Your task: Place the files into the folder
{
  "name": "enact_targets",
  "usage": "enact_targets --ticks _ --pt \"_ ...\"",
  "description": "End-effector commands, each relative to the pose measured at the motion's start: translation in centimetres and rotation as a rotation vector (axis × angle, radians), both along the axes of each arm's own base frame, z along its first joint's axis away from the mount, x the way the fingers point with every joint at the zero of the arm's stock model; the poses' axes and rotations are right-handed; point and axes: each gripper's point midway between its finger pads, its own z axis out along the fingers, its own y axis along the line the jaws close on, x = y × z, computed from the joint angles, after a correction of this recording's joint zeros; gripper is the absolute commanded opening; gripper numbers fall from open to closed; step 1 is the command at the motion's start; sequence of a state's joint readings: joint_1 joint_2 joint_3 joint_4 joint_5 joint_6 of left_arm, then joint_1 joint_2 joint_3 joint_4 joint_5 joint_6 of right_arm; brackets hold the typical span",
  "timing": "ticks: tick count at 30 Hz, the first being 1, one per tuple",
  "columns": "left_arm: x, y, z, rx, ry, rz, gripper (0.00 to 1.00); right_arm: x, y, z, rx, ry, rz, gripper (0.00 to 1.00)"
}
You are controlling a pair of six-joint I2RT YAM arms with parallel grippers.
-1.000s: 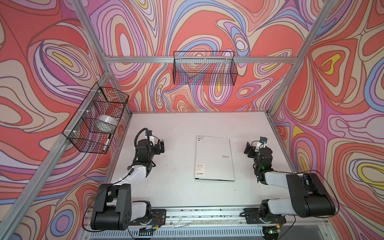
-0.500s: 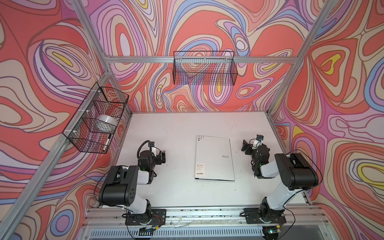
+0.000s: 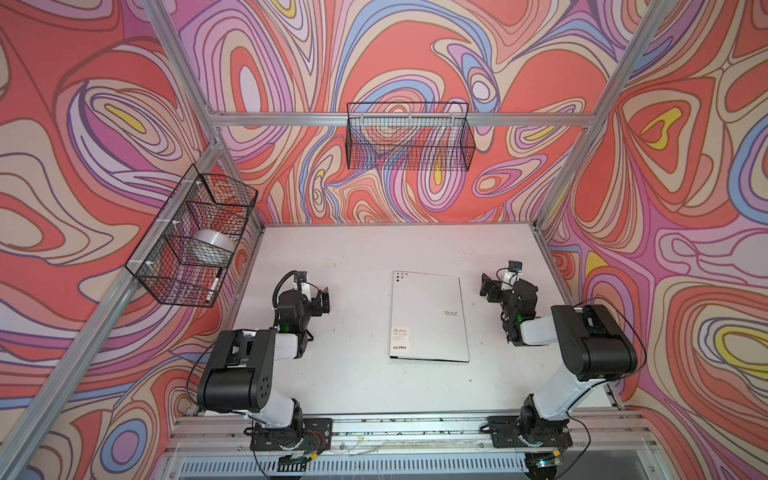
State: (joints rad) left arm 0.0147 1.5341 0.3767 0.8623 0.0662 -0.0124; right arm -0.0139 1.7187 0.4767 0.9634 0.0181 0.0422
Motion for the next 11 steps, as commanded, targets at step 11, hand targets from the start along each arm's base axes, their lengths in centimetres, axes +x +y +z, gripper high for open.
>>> enact_targets --ticks 11 --pt "0.24 0.24 0.23 -0.004 -0.01 0.012 1.0 -0.26 -0.05 -0.53 -0.005 0.02 0.006 0.98"
